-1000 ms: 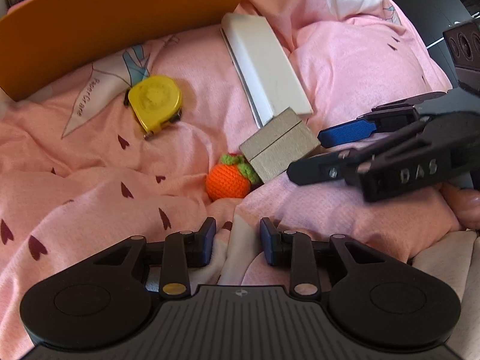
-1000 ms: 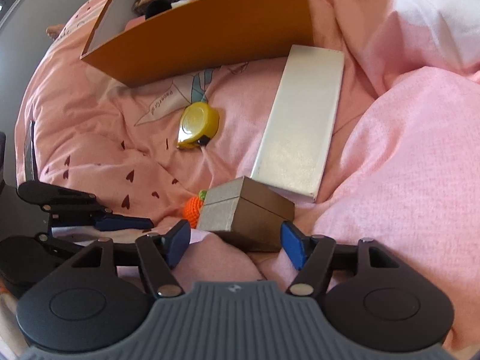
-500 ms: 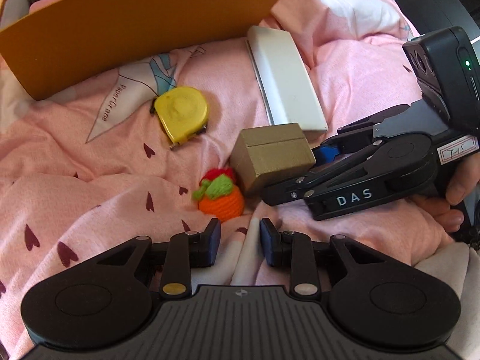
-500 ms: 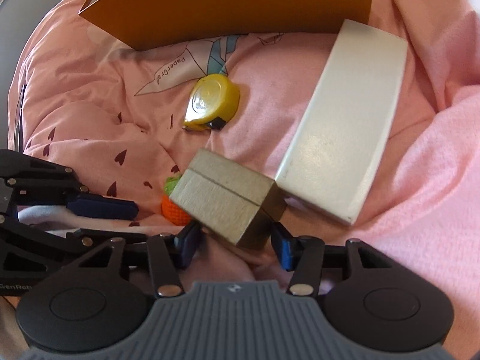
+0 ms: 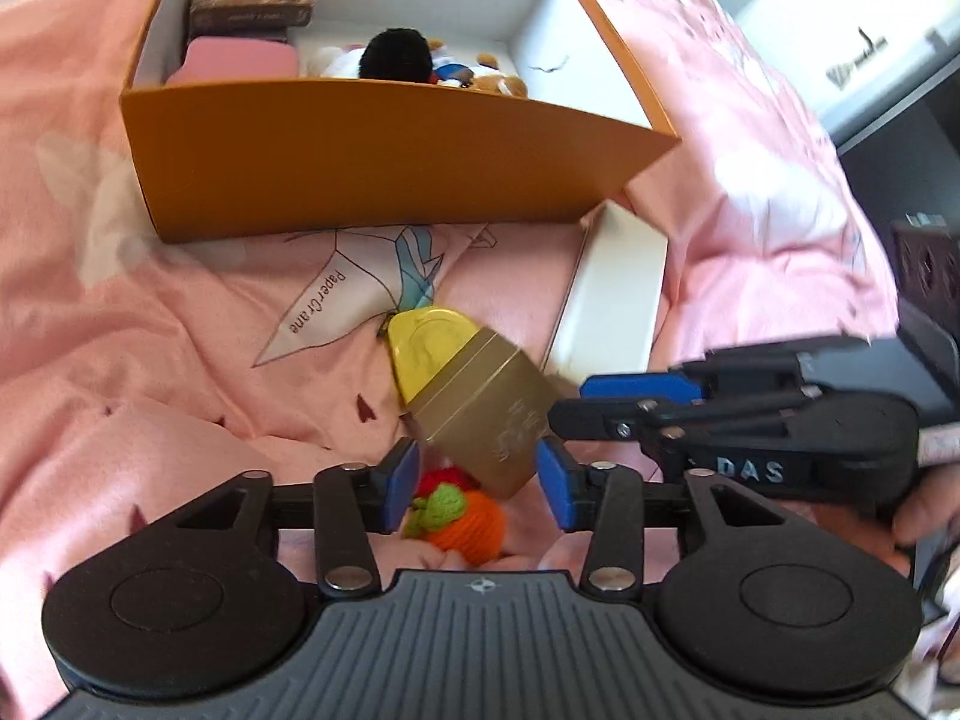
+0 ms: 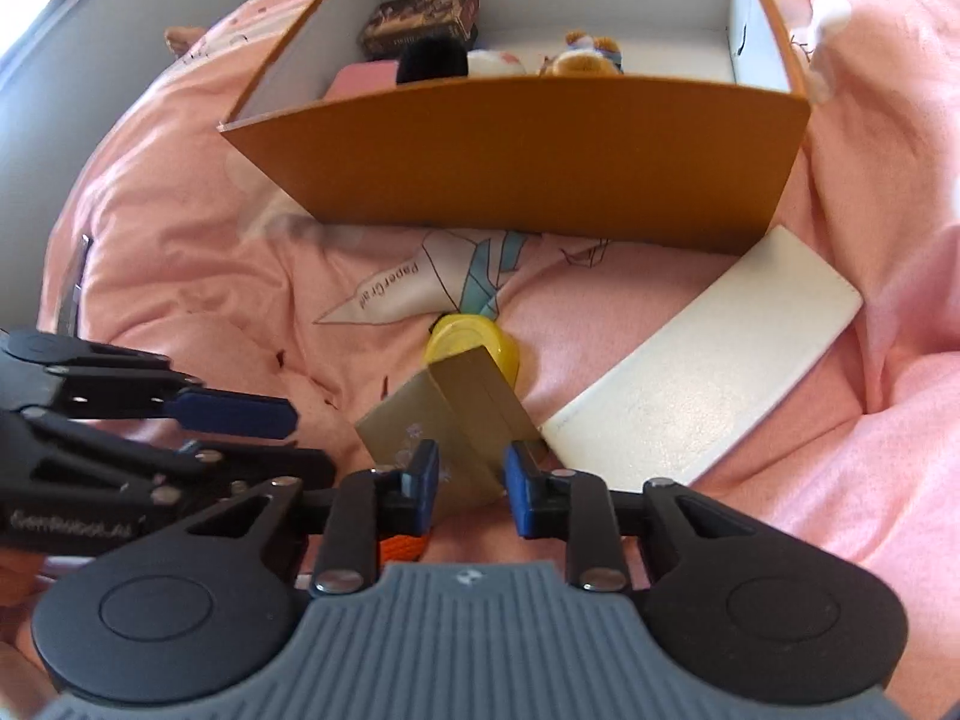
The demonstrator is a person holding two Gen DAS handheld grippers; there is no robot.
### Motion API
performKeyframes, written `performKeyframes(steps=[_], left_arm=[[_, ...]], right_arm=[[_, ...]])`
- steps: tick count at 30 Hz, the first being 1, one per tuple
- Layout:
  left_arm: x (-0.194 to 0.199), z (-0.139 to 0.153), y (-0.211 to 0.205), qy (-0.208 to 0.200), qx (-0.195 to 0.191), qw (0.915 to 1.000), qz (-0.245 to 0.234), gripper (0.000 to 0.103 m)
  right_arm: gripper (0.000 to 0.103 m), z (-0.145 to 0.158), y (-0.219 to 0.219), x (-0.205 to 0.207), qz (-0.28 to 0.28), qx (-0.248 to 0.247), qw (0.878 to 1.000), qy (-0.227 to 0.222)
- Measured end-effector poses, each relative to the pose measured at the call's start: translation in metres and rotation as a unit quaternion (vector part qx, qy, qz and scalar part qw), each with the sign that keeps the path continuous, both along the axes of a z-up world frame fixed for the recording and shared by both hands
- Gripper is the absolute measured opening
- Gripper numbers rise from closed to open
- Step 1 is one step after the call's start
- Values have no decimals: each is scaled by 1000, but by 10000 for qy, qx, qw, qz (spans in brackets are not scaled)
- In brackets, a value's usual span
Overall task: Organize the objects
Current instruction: 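Grasp the gold cardboard box with the left gripper while the right gripper grasps the white glasses case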
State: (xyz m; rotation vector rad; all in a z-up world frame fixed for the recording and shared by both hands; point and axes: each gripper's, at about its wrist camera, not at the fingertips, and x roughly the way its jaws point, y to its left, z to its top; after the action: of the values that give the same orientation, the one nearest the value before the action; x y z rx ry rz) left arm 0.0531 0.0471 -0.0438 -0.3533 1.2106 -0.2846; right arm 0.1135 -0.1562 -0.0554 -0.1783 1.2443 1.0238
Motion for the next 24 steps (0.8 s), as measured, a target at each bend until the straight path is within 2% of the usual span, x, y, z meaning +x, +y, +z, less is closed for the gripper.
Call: performKeyframes(steps=[2, 5, 7, 9, 13, 15, 19, 24], left_arm=[[4, -5, -5, 161, -105, 9997, 153, 57], [8, -11, -11, 327, -143, 9982, 473, 65], [11, -15, -15, 428, -218, 9969, 628, 70], [12, -20, -18, 503, -259, 9951, 815, 70], [15, -22, -24, 571, -126, 9923, 1089, 73], [17, -22, -23, 527, -197, 9907, 1241, 74], [24, -21, -23, 520, -319, 9864, 1526, 75], [31, -23, -31, 571, -93, 9860, 1562, 84]], right_arm=[[28, 7, -7, 2, -99, -9, 9999, -65], [28, 16, -18, 6, -358, -241, 9977, -525], [30, 17, -25, 11, -571, -420, 9952, -677], [39, 13, -33, 21, -866, -427, 9938, -546], [45, -1, -46, 35, -1299, -444, 9903, -207], [50, -7, -51, 41, -1487, -446, 9878, -91], [53, -15, -52, 52, -1725, -332, 9842, 229], [56, -33, -52, 69, -2094, -274, 9750, 696]])
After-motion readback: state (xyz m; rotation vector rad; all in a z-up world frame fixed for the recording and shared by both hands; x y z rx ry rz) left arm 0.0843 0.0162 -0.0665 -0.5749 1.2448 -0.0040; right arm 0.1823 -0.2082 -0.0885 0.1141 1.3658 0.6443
